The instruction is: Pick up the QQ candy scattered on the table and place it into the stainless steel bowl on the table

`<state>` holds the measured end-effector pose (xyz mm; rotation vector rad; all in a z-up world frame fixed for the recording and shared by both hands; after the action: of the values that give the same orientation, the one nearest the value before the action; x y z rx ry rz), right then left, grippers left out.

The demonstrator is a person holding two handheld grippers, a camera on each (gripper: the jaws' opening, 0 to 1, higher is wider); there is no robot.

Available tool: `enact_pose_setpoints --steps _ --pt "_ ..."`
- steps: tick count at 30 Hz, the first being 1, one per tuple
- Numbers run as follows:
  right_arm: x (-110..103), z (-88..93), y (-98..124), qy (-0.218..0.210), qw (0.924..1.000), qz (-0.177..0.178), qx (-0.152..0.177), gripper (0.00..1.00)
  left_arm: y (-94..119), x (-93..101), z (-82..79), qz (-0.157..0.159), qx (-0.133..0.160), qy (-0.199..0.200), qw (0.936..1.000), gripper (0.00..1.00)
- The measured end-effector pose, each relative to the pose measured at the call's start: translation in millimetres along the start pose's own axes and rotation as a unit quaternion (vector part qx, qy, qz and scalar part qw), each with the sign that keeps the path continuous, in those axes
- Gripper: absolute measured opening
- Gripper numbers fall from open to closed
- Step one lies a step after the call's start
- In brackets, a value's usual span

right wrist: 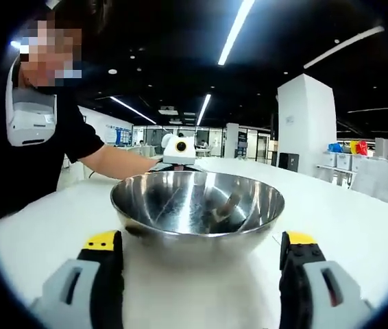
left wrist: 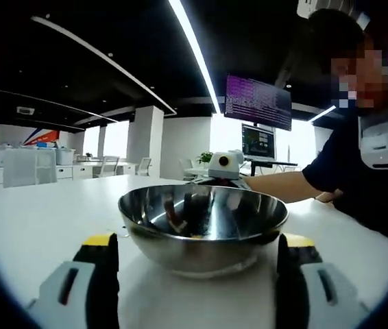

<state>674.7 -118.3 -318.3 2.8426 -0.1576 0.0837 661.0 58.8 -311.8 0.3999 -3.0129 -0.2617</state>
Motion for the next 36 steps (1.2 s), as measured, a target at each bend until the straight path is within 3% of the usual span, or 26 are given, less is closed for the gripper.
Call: enact_pose_setpoints --steps 7,9,11,15,18,19,22,26,29,33,36 --pt "-20 -6.7 37 -0.004 0.9988 0.048 -0.010 0.93 30 22.3 -5.5 -0.051 -0.013 -0.006 0.9986 0.96" --pt "-31 -8.5 52 0.002 0.9959 0.086 -0.026 0.92 41 37.4 -11.3 -0.071 -0.019 -0.019 0.9971 0.96" --pt "-44 -10.1 62 0.006 0.9924 0.116 -0.040 0.89 53 53.0 -11.9 -0.104 -0.047 -0.037 0.9928 0.96" --pt "-92 -15.8 80 0.020 0.9814 0.175 -0.076 0.88 78 99.6 -19.9 -0.145 -0.071 -0.069 0.9845 0.96" --pt "-144 -15.4 92 0.021 0.9733 0.203 -0.105 0.86 102 135.5 -23.7 -0.205 -0.079 -0.070 0.9731 0.96" --pt "-162 -18.6 94 0.027 0.9738 0.204 -0.098 0.86 110 145.7 -22.8 -0.225 -0.084 -0.066 0.9685 0.96" --pt "-210 -28.2 108 0.011 0.9737 0.217 -0.069 0.85 127 179.8 -22.8 -0.253 -0.071 -0.043 0.9639 0.96" --pt "-258 -31.3 131 -0.029 0.9664 0.253 -0.034 0.78 147 246.2 -21.5 -0.263 -0.050 -0.039 0.9628 0.96" --pt "-288 -26.5 145 -0.045 0.9618 0.269 -0.022 0.77 160 281.9 -21.4 -0.275 -0.031 -0.031 0.9604 0.96" --pt "-327 -1.9 165 -0.070 0.9466 0.308 -0.062 0.76 173 323.5 -7.3 -0.299 -0.047 -0.026 0.9529 0.96" --pt "-347 8.0 172 -0.091 0.9388 0.323 -0.079 0.73 175 352.6 11.2 -0.298 -0.044 -0.003 0.9536 0.96"
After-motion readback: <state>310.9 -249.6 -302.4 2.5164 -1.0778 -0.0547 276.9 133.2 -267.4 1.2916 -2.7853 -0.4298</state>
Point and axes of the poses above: the point that each gripper's makers call its tool centre point, and the gripper's own axes: y roughly backward along the fingers, x roughly to its right, z roughly out of its underside, the point moved 3 cm from there along y, roughly backward along the fingers, and after that the axes turned 9 degrees about -x, right-handed, at the moved point
